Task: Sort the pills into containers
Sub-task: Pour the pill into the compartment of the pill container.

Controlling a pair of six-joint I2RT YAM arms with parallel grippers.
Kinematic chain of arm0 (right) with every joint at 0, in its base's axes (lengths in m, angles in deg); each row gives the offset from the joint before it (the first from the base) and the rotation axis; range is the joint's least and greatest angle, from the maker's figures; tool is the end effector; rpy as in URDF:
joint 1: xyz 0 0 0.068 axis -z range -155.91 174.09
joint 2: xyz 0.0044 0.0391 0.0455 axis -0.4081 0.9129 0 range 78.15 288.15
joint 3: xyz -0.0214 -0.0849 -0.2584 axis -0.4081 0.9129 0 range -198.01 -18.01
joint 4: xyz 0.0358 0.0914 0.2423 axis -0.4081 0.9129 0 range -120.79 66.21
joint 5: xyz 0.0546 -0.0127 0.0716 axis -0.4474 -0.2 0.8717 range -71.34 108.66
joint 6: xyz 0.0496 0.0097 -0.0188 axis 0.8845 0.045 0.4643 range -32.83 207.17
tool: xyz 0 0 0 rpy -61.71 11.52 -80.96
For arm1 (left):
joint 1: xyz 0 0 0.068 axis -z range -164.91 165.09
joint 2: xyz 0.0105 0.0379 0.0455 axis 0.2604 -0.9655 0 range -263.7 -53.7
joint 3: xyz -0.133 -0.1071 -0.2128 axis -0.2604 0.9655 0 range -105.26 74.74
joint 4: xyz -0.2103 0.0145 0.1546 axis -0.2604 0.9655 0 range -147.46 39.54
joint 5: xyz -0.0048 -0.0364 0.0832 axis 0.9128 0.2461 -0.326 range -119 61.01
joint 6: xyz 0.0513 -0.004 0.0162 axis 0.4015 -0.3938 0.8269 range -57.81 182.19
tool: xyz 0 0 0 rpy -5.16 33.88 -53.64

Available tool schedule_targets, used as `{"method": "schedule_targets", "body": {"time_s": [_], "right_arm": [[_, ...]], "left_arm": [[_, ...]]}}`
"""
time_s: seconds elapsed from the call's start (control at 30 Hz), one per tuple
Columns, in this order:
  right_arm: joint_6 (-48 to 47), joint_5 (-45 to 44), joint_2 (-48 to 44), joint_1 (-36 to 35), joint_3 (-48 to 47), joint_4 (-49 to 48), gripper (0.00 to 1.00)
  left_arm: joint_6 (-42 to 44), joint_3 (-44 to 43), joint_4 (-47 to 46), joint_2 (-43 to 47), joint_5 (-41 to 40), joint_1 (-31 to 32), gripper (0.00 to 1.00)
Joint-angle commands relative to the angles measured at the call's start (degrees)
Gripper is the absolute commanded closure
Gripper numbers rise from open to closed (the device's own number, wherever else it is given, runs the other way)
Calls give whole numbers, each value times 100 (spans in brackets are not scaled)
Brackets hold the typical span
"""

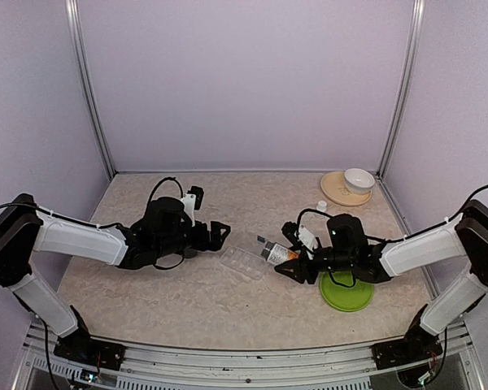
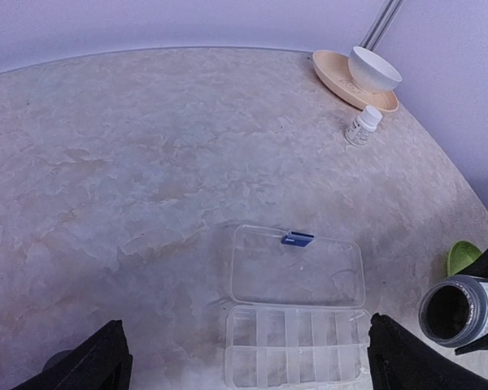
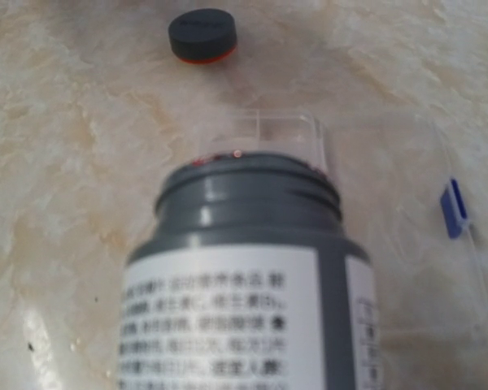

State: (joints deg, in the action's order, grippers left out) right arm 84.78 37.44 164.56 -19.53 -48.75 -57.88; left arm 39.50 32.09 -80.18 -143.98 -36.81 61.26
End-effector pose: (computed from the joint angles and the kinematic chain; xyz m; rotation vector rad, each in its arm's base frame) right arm 0.1988 0.2054 0.1570 -1.0220 1.8738 0.7728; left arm 0.2319 -0.2345 0.1908 0.3304 2.0317 -0.6260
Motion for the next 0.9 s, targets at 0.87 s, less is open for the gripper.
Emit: {"method": "schedule_targets", "body": {"time_s": [0.87], "right_arm": [[-253,59,489,55,-837,1239,100]], "left_arm": [[-23,10,-114,142,157,15,1]]}}
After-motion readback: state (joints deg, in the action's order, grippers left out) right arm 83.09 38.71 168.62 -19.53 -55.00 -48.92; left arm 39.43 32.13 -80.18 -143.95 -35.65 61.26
